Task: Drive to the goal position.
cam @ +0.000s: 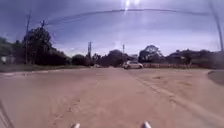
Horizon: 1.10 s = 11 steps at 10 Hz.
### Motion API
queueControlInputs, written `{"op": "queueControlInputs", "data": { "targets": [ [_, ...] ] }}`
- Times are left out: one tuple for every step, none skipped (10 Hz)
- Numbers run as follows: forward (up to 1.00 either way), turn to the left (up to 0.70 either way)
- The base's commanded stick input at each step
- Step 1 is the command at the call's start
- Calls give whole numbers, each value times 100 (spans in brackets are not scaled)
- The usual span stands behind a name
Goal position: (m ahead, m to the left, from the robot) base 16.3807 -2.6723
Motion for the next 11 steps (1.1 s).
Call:
{"op": "queueControlInputs", "data": {
  "targets": [
    [70,0],
    [70,0],
    [70,0],
    [70,0],
    [70,0],
    [70,0],
    [70,0],
    [70,0],
    [70,0],
    [70,0],
    [70,0]
  ]
}}
